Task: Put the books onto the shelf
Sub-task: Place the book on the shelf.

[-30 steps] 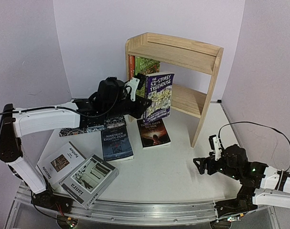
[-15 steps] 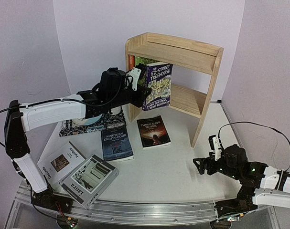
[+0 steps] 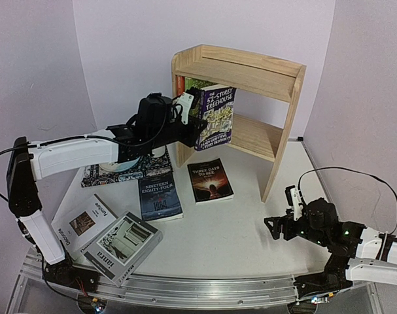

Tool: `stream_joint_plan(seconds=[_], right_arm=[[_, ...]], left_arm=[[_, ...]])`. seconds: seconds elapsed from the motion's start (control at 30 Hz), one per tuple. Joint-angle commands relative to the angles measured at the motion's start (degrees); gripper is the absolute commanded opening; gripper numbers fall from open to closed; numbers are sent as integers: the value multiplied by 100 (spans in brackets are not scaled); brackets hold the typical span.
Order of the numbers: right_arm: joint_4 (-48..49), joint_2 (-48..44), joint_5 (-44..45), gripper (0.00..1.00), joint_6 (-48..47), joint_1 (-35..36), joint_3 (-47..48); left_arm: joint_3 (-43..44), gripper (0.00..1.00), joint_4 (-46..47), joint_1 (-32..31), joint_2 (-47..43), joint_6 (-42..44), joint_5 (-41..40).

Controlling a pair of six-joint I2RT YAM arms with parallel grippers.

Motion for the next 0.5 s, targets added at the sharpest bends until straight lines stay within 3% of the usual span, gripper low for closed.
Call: stream_joint_plan(seconds=[0.0,0.47], right_arm=[[148,32,21,98,-62,2,40],[148,27,42,98,-66,1,40]], left_arm=[[-49,0,1187,33,-212,235,-165],[-294,0,1578,28,-149,267,-251]])
